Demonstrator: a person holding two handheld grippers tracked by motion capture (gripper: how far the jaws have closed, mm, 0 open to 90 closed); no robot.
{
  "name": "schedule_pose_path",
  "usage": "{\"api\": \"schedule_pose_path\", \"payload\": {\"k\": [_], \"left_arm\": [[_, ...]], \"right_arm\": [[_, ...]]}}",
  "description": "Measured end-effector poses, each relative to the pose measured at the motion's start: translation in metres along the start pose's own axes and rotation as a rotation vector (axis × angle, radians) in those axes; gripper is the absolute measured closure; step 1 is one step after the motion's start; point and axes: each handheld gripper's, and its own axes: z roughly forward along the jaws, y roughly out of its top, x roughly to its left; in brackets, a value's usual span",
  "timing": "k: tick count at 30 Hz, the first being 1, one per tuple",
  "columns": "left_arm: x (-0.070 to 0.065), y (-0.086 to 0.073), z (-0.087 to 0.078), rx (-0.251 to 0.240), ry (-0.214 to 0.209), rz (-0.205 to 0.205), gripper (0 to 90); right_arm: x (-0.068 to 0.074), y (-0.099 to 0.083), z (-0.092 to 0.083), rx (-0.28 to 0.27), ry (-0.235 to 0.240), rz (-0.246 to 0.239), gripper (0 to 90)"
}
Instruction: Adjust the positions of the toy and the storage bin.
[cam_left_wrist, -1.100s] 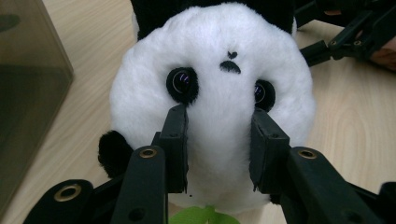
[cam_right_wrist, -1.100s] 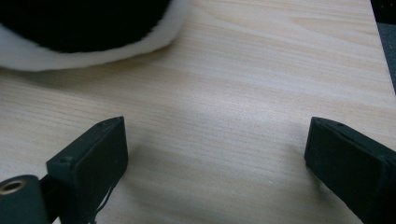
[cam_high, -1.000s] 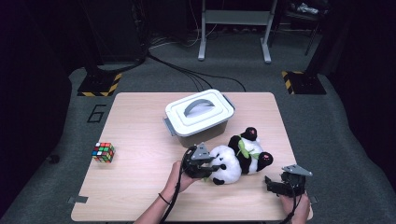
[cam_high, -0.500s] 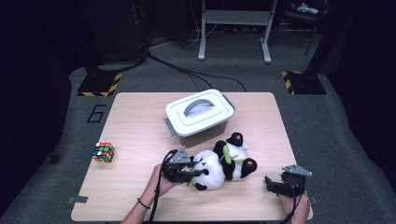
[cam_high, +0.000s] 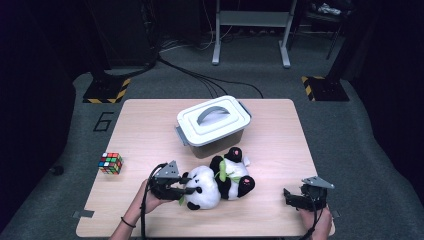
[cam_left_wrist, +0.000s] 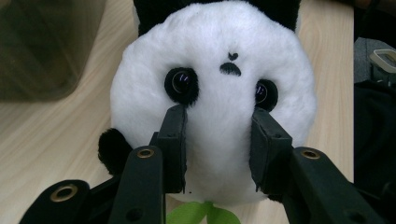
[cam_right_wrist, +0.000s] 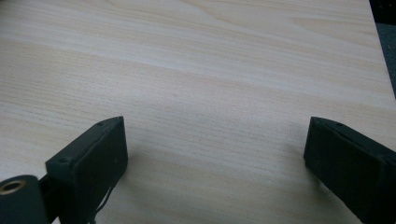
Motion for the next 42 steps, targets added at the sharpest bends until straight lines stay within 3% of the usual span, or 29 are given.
{"api": "schedule_pose_path", "payload": {"k": [3, 5, 7, 9, 11, 15, 18, 28, 31, 36, 40, 42], "left_arm": [[-0.002, -0.001, -0.002, -0.003, 0.012, -0.023, 57.4], [-0.004, 0.001, -0.002, 0.001, 0.025, -0.024, 45.2], [-0.010, 0.006, -0.004, -0.016, 0.074, -0.073, 34.8], [-0.011, 0.008, -0.005, -0.020, 0.098, -0.080, 22.1], [-0.016, 0.016, -0.009, -0.052, 0.139, -0.121, 15.2], [-0.023, 0.030, -0.011, -0.088, 0.174, -0.143, 12.0], [-0.026, 0.038, -0.010, -0.107, 0.177, -0.150, 9.9], [-0.048, 0.073, 0.027, -0.077, 0.180, -0.123, 4.0], [-0.053, 0.080, 0.032, -0.083, 0.193, -0.117, 4.2], [-0.063, 0.091, 0.047, -0.066, 0.229, -0.082, 18.0], [-0.066, 0.088, 0.052, -0.063, 0.245, -0.076, 46.3], [-0.068, 0.086, 0.053, -0.055, 0.269, -0.040, 56.9]], "right_arm": [[0.000, 0.000, 0.000, 0.000, -0.001, 0.000, 5.6], [0.000, 0.000, 0.000, 0.000, -0.001, 0.002, 5.6], [0.000, 0.000, 0.000, 0.000, -0.001, 0.002, 5.6], [0.000, 0.000, 0.000, 0.000, -0.001, 0.002, 5.6], [0.000, 0.000, 0.000, 0.000, -0.001, 0.001, 5.6], [0.000, 0.000, 0.000, 0.000, -0.001, 0.001, 5.6], [0.000, 0.000, 0.000, 0.000, -0.001, 0.002, 5.6], [0.000, 0.000, 0.000, 0.000, -0.001, 0.001, 5.7], [0.000, 0.000, 0.000, 0.000, -0.001, 0.000, 5.7], [0.000, 0.000, 0.000, 0.000, -0.001, 0.001, 5.7], [0.000, 0.000, 0.000, 0.000, -0.001, 0.000, 5.7], [0.000, 0.000, 0.000, 0.000, 0.000, 0.000, 5.7]]}}
